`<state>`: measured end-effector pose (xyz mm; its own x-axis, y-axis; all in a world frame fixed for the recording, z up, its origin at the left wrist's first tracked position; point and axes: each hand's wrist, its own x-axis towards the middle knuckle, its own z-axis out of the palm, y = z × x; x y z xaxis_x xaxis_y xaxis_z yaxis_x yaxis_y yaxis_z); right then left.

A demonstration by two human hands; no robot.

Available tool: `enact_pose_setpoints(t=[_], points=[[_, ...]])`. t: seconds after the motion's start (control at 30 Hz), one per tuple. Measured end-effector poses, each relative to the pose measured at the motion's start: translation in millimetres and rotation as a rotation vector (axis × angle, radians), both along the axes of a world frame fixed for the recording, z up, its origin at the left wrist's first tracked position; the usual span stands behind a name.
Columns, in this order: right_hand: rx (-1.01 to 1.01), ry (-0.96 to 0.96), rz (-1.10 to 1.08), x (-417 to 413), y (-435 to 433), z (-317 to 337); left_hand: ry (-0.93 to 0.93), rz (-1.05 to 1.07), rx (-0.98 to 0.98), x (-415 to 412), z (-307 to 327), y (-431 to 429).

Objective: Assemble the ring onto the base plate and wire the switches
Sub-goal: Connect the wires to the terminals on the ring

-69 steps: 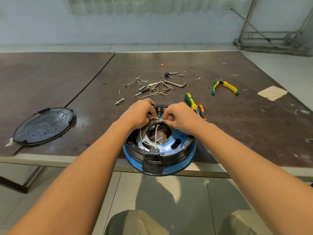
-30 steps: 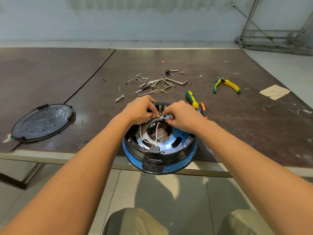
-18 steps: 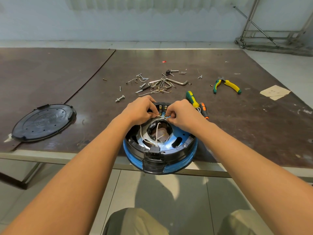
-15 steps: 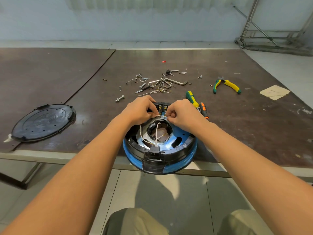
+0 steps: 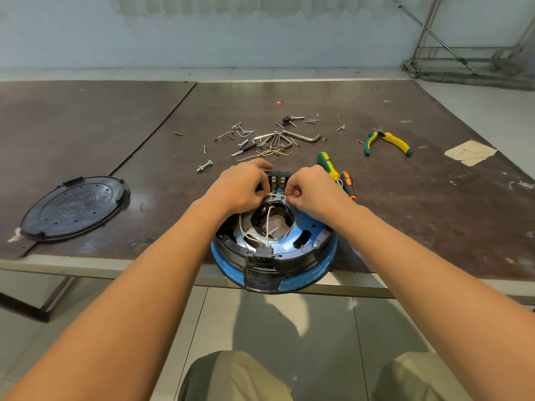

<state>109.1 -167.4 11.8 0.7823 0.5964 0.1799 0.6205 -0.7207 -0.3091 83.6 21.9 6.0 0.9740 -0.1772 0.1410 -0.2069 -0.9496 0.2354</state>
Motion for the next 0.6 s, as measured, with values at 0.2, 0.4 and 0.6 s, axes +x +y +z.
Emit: enact_pose_setpoints(t=[0.2, 0.4, 0.6], points=[[-0.037, 0.009, -0.005, -1.3, 1.3, 3.6, -0.012, -0.015, 0.001, 2.5, -2.3, 1.8], [-0.048, 0.036, -0.021, 2.4, 1.9, 2.4, 0.036, -0.054, 0.085, 20.0, -0.7, -2.5], [-0.012, 0.034, -0.027, 3.1, 1.1, -0.8, 0.018, -0.063, 0.049, 20.1, -6.2, -1.5]])
